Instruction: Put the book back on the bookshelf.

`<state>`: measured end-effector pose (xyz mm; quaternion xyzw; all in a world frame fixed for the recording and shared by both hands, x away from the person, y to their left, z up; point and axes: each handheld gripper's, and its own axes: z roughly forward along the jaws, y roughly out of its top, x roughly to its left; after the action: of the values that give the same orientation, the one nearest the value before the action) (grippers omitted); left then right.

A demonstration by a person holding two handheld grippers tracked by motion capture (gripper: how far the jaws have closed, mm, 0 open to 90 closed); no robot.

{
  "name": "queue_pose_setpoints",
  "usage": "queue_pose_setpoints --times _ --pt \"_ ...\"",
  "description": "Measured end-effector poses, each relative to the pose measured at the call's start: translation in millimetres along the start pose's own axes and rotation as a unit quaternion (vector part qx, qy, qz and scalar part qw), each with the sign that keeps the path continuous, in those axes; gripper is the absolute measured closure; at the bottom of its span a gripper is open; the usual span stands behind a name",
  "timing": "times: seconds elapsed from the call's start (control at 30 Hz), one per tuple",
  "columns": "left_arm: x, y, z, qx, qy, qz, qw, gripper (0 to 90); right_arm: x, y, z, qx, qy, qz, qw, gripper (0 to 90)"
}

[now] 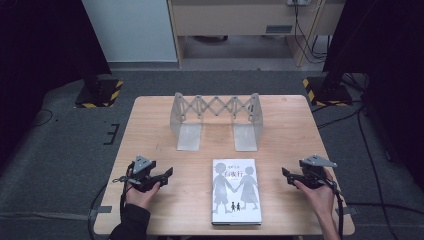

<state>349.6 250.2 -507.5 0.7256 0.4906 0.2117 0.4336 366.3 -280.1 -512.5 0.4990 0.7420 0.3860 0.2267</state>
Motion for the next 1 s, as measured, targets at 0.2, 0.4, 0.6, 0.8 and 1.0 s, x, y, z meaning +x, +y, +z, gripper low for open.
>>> queue_pose_setpoints --times 0.2,0.4,0.6,0.8,1.0 --pt "-11.8 3.5 -0.5 -0.011 -0.021 0.009 0.9997 21.3 11.7 8.3 -3.9 -0.019 0.017 -0.008 0.9997 22.0" --pt "-23.6 7.4 -0.7 -0.019 -0.042 0.015 0.9988 21.2 19.4 13.7 -6.8 -0.029 0.029 -0.01 0.9991 22.1" --pt "-35.3 10.1 -0.3 -0.022 -0.061 0.022 0.9977 21.5 26.2 18.0 -9.3 -0.037 0.045 -0.009 0.9983 21.8" --pt "-46.1 11.8 1.4 -0.022 -0.076 0.03 0.9964 22.3 32.4 20.2 -9.5 -0.036 0.056 -0.014 0.9977 21.8" --pt "-55.0 11.8 4.2 -0.018 -0.087 0.038 0.9953 22.0 38.8 20.9 -8.1 -0.033 0.067 -0.018 0.997 22.9"
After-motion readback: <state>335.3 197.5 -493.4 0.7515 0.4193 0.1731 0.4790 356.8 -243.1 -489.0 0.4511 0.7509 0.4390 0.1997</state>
